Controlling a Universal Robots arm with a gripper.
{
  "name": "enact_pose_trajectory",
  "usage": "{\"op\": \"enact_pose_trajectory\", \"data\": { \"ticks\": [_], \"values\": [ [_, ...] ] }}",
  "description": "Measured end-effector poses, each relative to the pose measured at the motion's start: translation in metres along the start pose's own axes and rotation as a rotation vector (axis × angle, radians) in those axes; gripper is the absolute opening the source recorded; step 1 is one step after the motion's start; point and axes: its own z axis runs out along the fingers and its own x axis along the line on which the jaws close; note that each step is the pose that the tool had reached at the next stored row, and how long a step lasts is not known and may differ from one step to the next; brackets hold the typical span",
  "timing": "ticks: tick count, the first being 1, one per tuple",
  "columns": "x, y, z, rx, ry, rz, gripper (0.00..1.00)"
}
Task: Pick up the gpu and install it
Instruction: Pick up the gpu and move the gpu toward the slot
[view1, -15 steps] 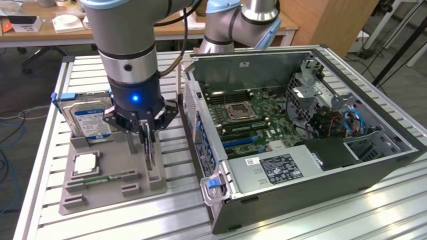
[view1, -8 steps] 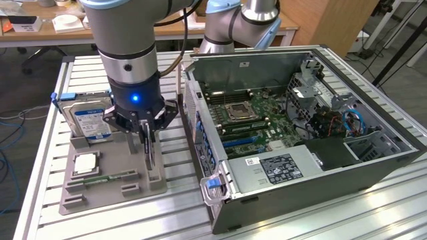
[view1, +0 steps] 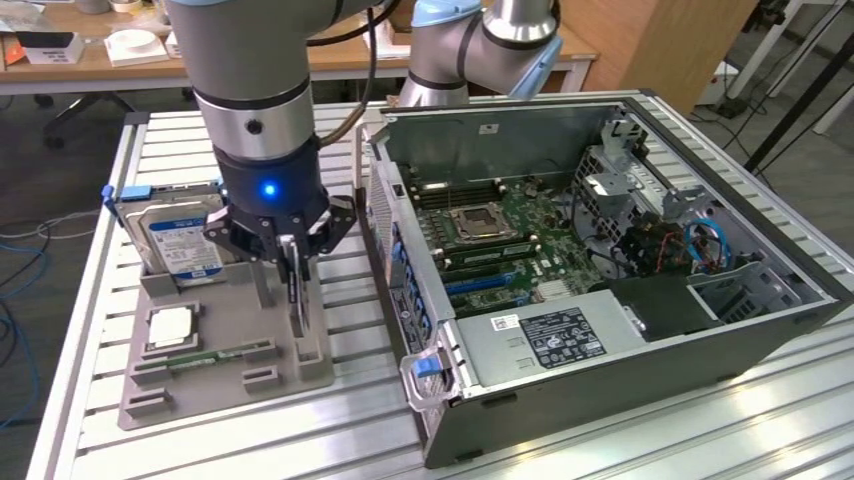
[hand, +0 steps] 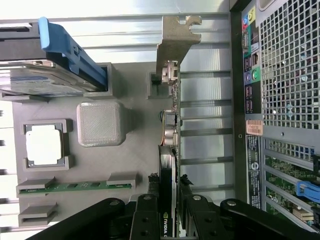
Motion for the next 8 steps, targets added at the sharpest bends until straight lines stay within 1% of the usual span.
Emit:
{"op": "enact_pose_trajectory", "data": {
  "ticks": [2,8],
  "values": [
    [-0.0001,0.0001,-0.0029,0.0000,0.0000,0.000,0.26],
    [-0.0001,0.0003,-0.0057,-0.0002,-0.0002,0.000,0.26]
  ]
}}
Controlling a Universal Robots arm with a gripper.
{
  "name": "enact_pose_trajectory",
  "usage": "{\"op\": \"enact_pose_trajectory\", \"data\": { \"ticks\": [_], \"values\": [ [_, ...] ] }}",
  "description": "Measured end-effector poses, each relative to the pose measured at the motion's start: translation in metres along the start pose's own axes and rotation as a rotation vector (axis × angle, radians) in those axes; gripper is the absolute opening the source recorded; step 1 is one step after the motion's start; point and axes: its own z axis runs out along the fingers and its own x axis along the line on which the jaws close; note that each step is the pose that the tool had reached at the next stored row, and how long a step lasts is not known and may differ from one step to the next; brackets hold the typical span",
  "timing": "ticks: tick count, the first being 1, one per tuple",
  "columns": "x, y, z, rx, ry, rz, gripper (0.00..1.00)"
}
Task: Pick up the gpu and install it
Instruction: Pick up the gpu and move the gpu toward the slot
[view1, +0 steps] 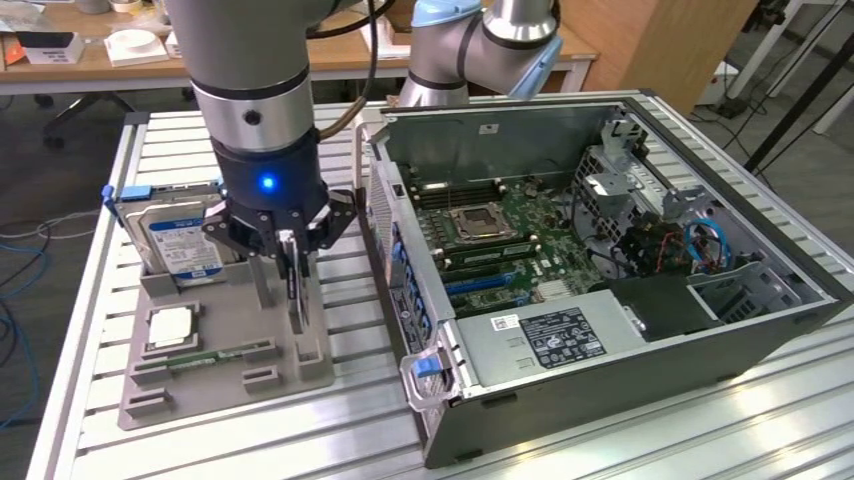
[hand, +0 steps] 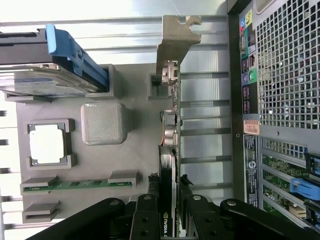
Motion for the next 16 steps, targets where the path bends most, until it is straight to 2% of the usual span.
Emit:
{"op": "enact_pose_trajectory", "data": {
  "ticks": [7,16],
  "values": [
    [0.000,0.0003,-0.0074,0.0002,0.0002,0.000,0.26],
    [-0.001,0.0012,-0.0268,0.0002,0.0002,0.000,0.26]
  ]
}}
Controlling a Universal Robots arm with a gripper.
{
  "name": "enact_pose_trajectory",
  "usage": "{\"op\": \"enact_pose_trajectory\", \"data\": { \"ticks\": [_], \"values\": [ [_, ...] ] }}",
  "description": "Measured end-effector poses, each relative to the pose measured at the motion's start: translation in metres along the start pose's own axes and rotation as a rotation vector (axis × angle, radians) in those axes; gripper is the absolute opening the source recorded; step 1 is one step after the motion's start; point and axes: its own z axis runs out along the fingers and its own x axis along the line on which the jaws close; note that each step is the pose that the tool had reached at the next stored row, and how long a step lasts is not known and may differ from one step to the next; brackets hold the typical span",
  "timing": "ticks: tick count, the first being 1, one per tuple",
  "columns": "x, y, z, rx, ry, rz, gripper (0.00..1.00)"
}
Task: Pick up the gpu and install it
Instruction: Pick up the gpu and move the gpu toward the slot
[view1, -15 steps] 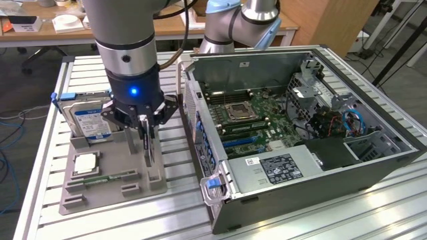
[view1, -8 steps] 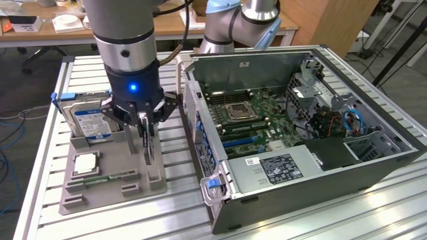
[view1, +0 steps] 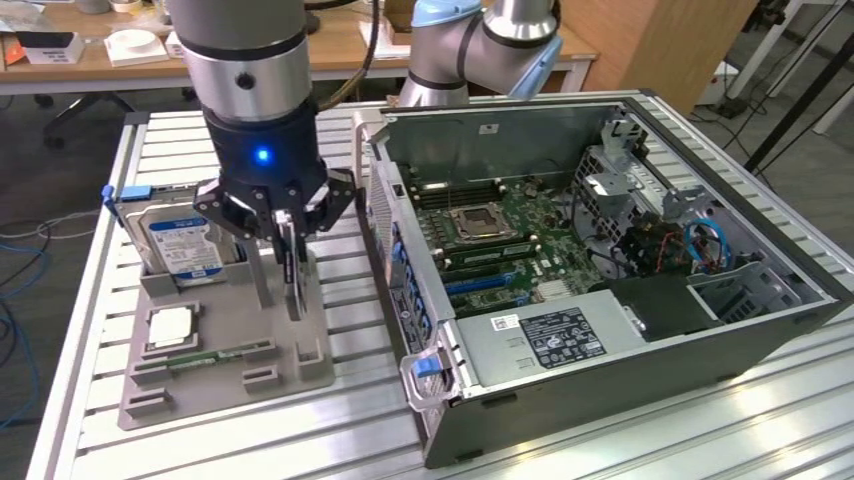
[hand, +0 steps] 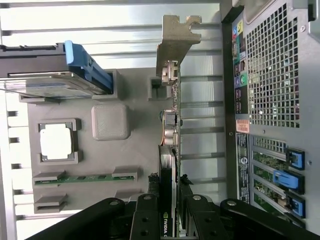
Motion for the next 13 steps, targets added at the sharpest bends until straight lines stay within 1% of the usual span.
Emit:
{"op": "enact_pose_trajectory", "data": {
  "ticks": [7,13],
  "values": [
    [0.000,0.0007,-0.0156,0.0001,0.0000,0.000,0.26],
    [-0.001,0.0011,-0.0253,0.0000,0.0000,0.000,0.26]
  ]
}}
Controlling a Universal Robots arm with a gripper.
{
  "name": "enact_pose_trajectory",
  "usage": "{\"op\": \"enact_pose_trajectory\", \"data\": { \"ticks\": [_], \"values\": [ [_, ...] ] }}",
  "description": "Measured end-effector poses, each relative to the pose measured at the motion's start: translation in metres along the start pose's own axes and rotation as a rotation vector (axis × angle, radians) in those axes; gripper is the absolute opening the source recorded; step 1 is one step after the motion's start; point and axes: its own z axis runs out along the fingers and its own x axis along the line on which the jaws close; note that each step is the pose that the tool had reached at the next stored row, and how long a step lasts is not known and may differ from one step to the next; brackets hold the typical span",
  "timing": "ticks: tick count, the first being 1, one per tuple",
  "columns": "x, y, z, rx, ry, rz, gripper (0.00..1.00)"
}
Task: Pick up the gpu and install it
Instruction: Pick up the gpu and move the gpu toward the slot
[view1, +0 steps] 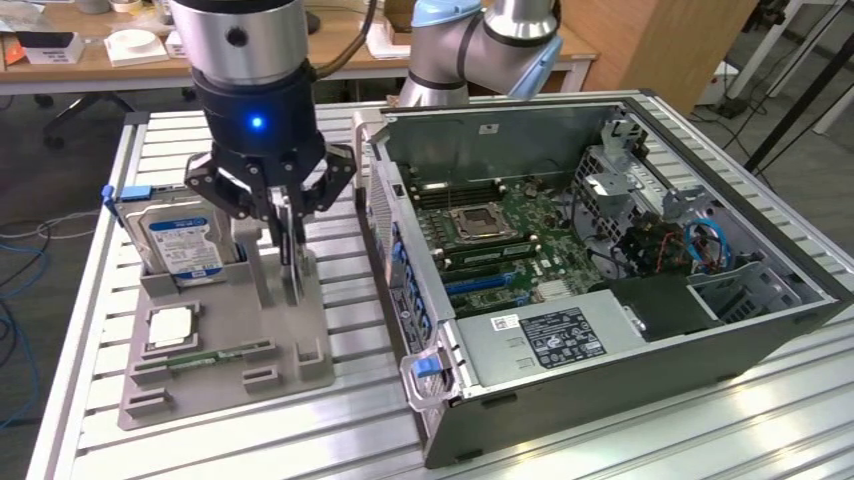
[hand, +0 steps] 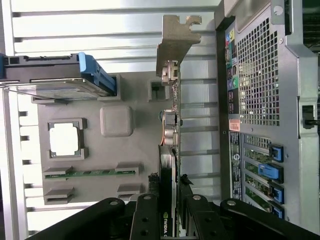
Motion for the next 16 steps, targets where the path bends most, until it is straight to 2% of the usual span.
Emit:
{"op": "enact_pose_trajectory", "data": {
  "ticks": [16],
  "values": [
    [-0.001,0.0015,-0.0333,0.0000,0.0000,0.000,0.26]
  ]
}}
